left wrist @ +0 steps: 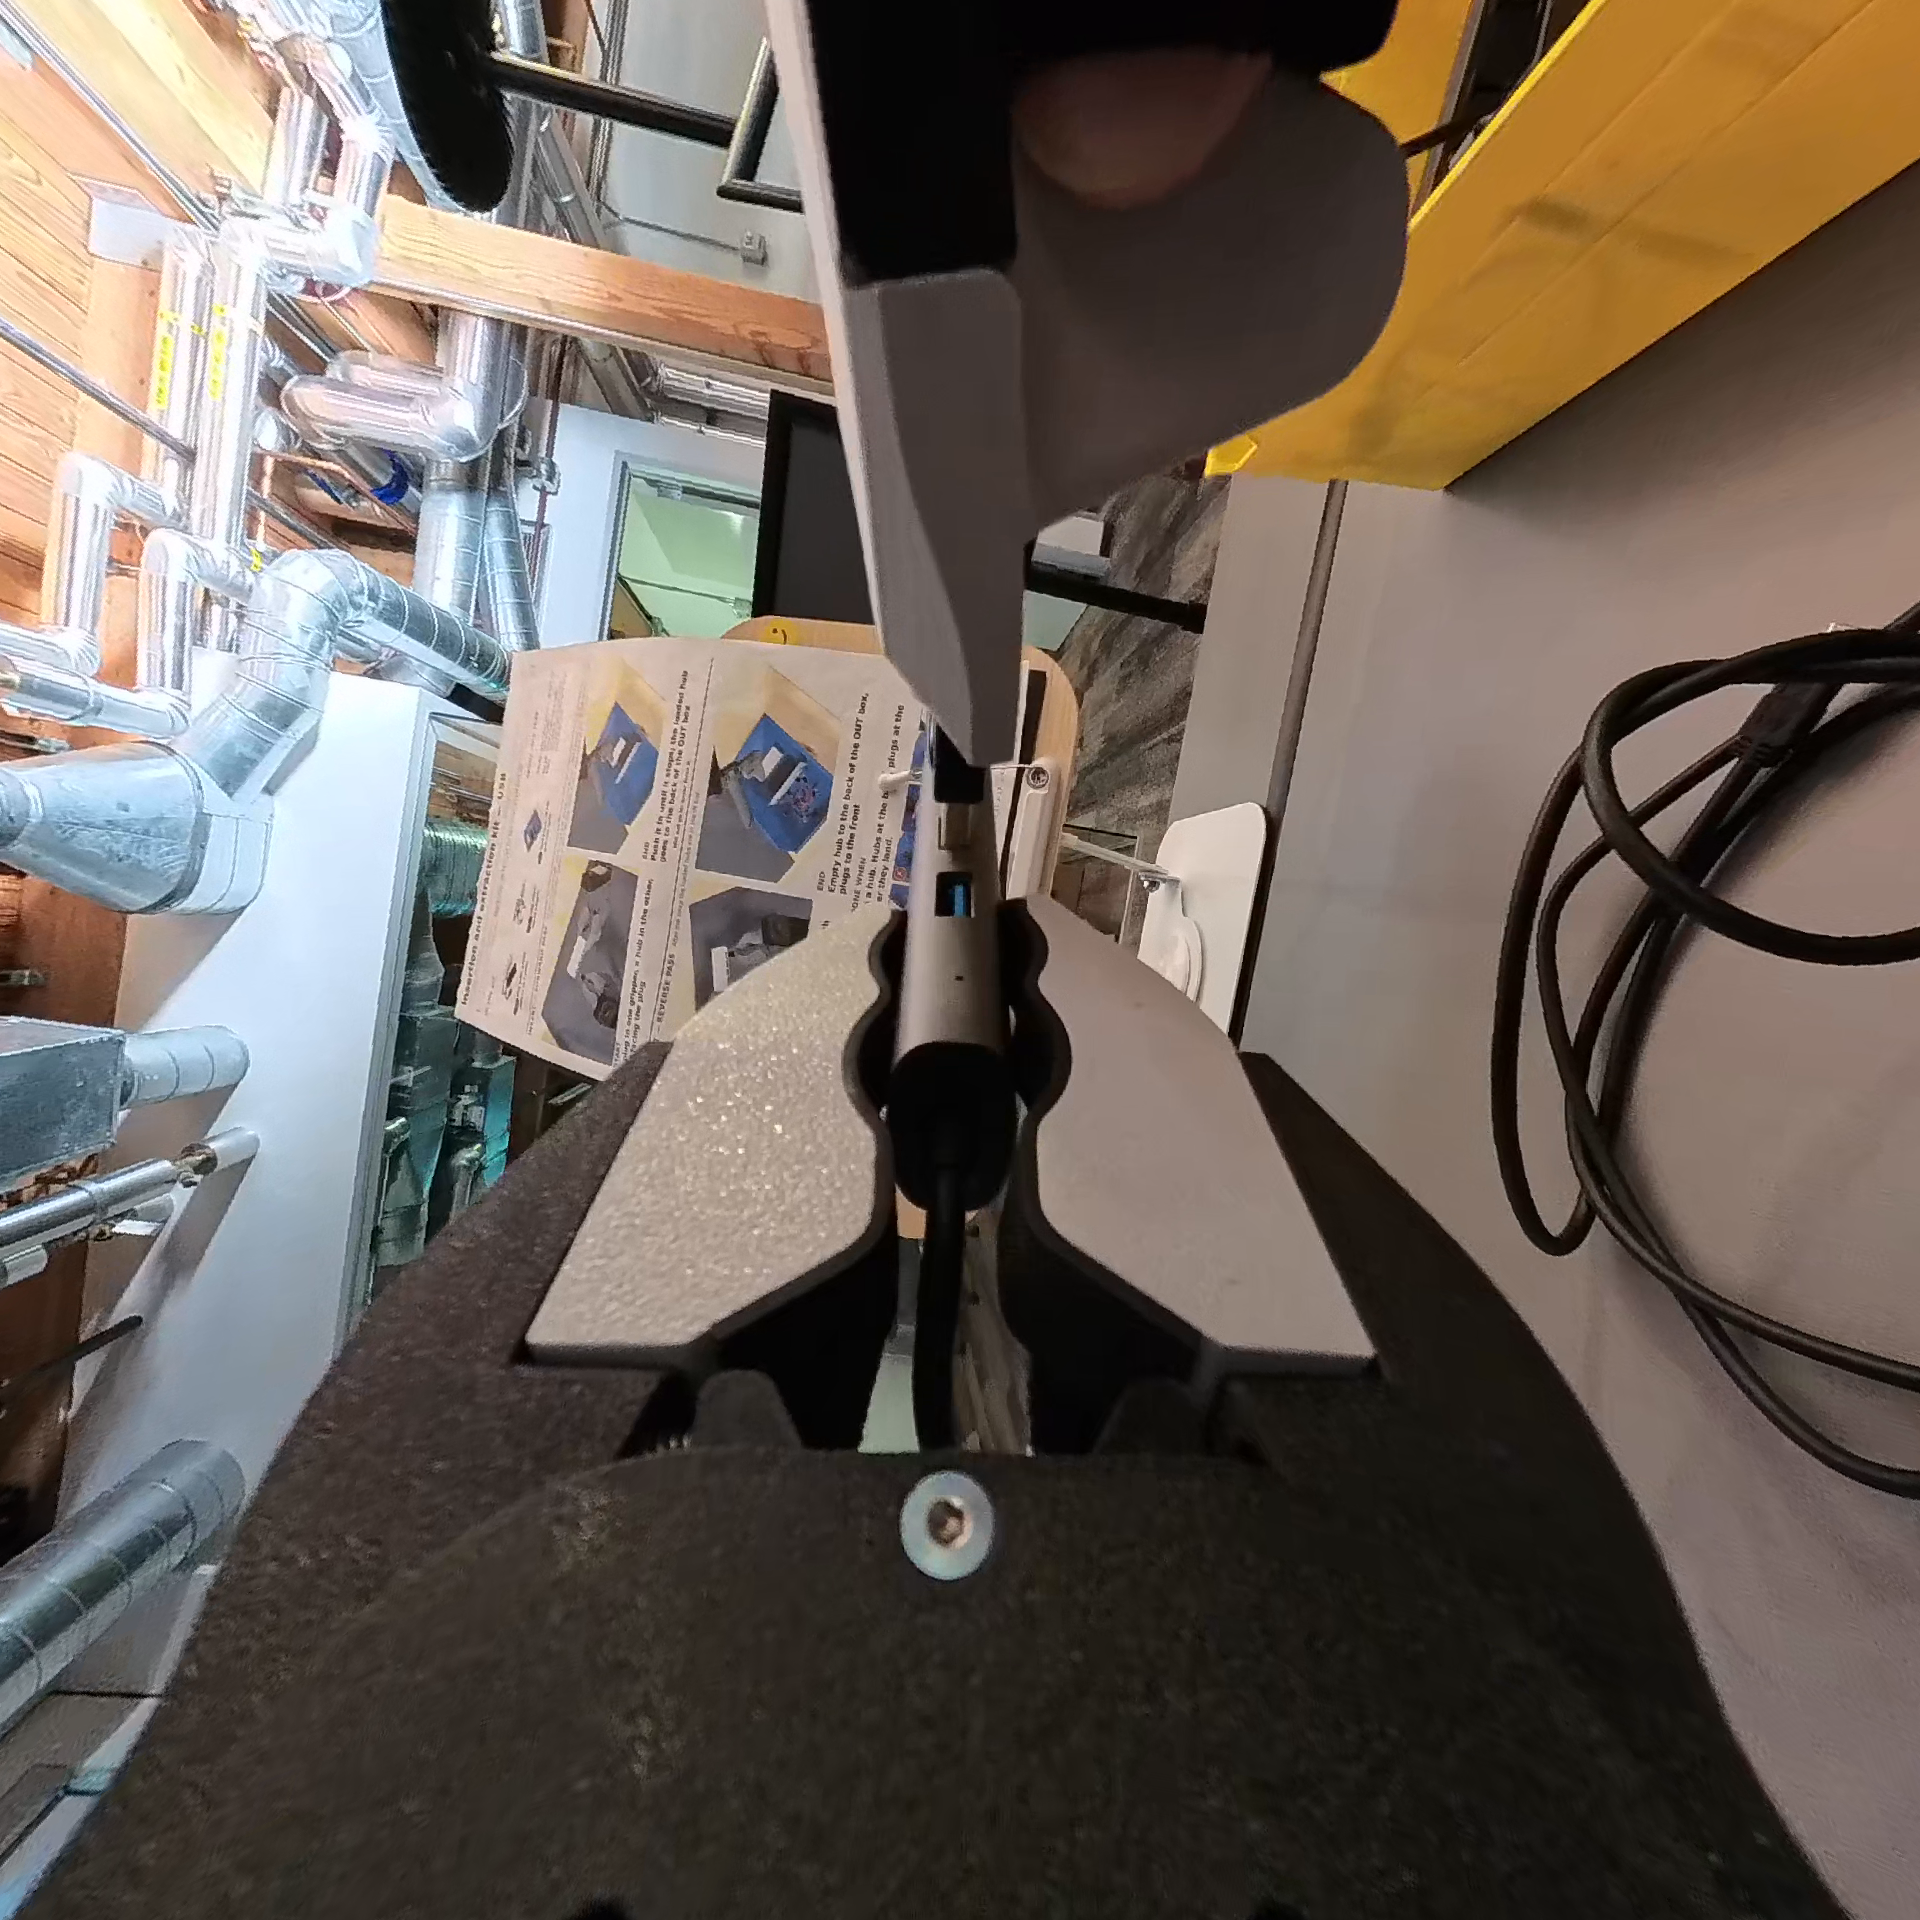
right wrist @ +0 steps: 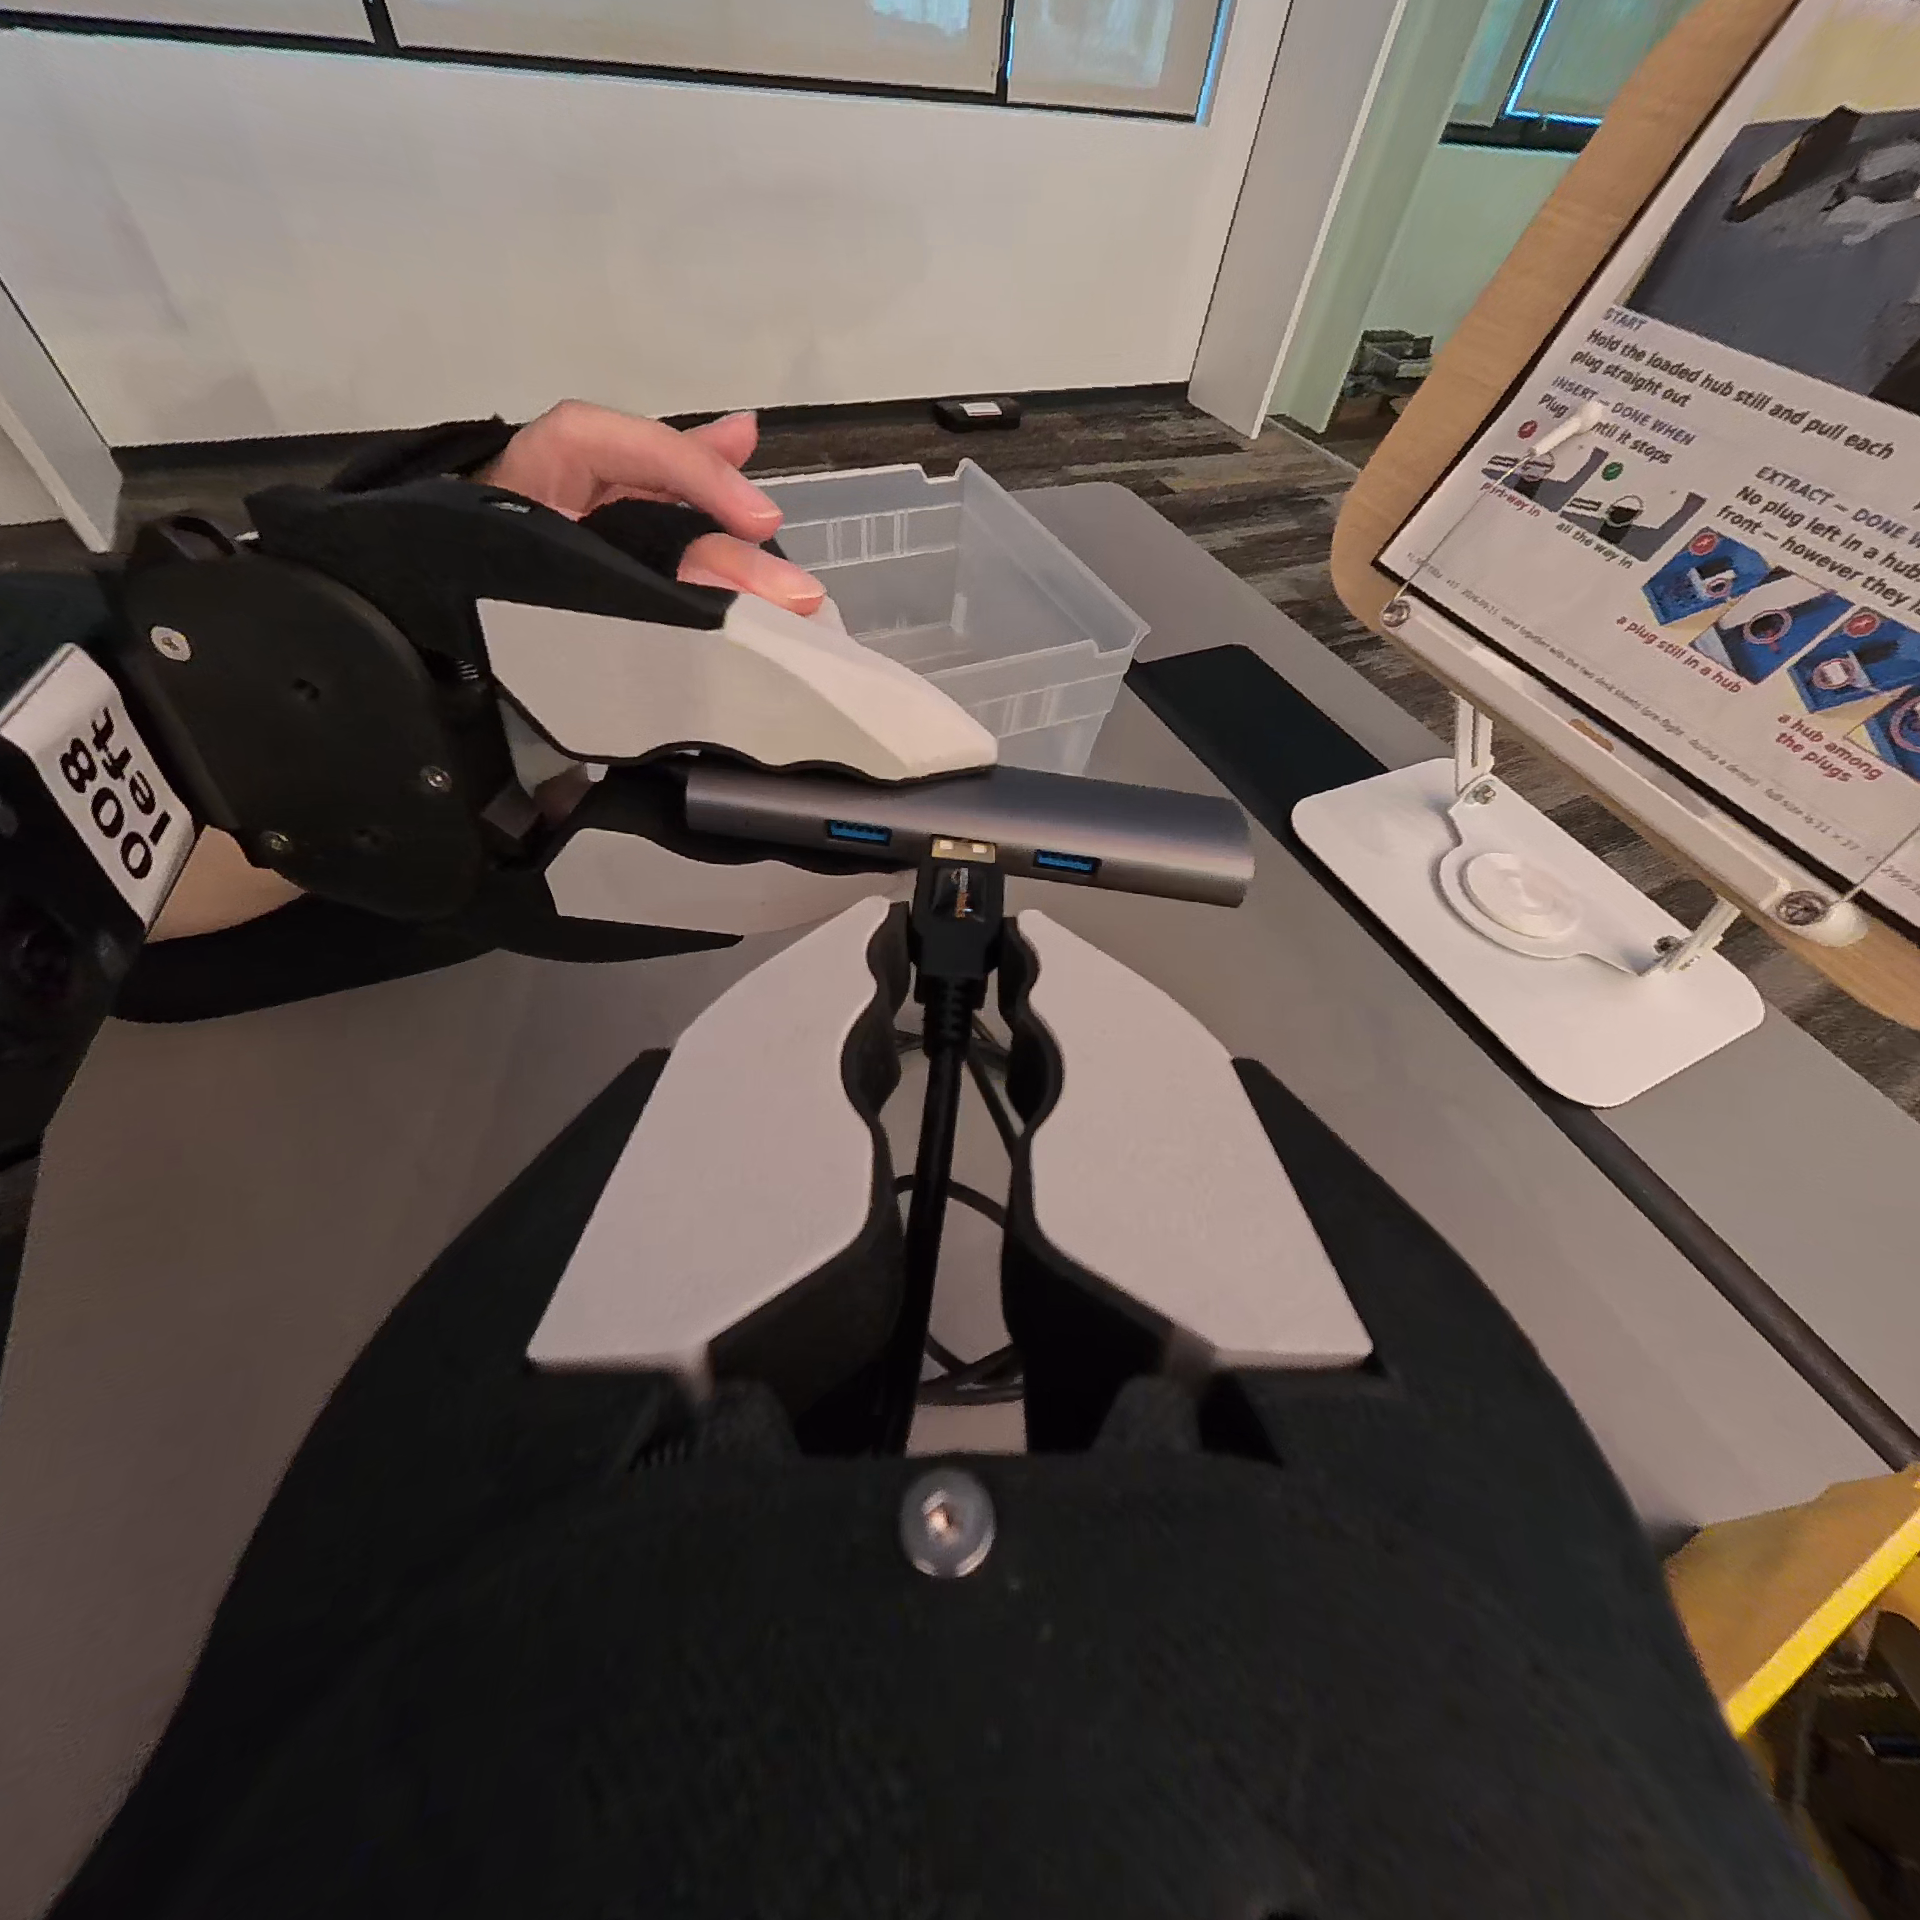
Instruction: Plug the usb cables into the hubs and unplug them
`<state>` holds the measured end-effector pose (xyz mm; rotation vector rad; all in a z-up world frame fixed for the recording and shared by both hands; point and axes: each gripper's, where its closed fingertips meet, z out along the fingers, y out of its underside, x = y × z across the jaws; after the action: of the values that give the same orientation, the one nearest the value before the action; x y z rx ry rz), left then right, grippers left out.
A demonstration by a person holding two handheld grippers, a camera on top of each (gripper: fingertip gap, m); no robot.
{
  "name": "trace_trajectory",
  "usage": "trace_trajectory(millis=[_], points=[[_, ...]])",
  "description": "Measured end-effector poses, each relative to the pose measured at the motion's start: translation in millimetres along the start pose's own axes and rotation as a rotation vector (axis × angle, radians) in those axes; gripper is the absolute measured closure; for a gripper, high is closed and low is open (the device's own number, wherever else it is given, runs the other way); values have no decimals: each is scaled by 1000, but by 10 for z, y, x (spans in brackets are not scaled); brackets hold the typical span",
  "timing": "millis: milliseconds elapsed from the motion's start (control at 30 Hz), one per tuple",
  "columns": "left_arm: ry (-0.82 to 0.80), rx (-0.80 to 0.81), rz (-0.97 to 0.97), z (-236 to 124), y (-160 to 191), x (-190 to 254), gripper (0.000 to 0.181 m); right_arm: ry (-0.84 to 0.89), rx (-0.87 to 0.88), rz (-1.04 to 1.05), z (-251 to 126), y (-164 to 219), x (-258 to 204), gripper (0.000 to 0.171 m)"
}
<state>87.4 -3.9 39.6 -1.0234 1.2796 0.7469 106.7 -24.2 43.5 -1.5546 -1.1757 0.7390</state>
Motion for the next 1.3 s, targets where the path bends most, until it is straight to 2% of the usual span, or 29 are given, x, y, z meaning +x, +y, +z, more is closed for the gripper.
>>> trace_trajectory(millis=[300, 500, 700, 833, 1033, 1300], points=[[-15, 49, 5, -44, -84, -23, 164, -98, 6, 32, -64, -30, -31, 155], [-20, 26, 13, -23, -67, 3, 164, -50, 5, 10, -9, 4, -12, 155], [-32, 63, 7, -65, -118, -40, 164, -101, 46, 43, -36, -40, -27, 155], [-54, 24, 51, -36, -91, -48, 164, -79, 55, 14, -19, -32, 4, 155], [-79, -46, 87, 24, 13, -50, 164, 67, 26, -72, 30, -25, 23, 154], [-88, 31, 85, -20, -36, -84, 164, 72, 24, -95, 0, -53, -42, 154]])
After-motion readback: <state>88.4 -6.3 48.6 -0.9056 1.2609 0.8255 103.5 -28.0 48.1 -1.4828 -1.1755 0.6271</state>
